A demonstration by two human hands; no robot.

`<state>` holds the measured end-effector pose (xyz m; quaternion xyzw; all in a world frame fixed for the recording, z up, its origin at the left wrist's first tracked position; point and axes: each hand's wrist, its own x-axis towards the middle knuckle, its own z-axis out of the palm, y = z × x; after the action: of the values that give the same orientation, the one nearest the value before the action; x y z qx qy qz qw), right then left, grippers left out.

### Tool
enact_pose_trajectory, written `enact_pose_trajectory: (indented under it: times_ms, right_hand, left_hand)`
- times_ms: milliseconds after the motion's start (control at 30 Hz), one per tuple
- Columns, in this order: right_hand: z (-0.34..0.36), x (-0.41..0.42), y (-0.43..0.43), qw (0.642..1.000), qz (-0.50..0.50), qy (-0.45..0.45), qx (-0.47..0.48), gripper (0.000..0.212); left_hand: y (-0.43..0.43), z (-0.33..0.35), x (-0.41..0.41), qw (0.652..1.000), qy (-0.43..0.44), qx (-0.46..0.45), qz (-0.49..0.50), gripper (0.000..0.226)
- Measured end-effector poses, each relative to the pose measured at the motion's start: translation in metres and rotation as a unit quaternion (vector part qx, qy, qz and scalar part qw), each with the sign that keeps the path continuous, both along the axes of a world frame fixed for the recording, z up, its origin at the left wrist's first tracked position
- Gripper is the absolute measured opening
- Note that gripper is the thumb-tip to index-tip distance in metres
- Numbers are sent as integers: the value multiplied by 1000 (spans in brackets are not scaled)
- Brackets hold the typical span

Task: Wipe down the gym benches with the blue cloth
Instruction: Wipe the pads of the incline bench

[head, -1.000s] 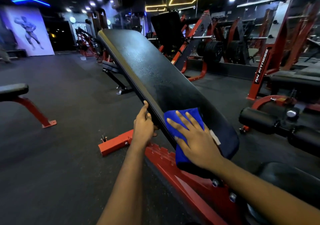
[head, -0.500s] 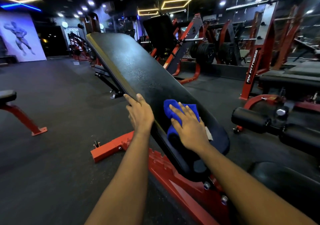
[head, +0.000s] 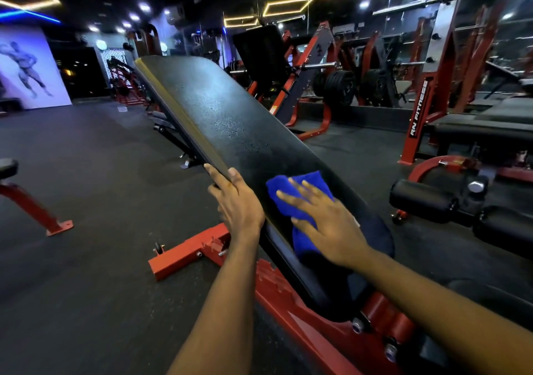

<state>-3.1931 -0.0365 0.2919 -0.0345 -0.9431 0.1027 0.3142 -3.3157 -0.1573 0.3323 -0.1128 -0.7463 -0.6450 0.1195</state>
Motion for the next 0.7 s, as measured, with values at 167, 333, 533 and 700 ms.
enact_pose_trajectory:
  times_ms: [167,333,533,700]
  right_hand:
    - [19,-27,15,999,29,-22,3,52]
    - [48,-91,65,992,-76,-3,-105,49]
    - [59,-98,65,958,-216,-28,-188,48]
    - [30,-46,50,965,-206,-16,-164,47]
  left_hand:
    - [4,-3,-2,1000,9,-1,1,57]
    - [2,-3,-2,1000,-3,-9,3,57]
    - [1,-1,2,1000,2,-12,5,57]
    - [-1,0,5,1000,-2,-14,5,58]
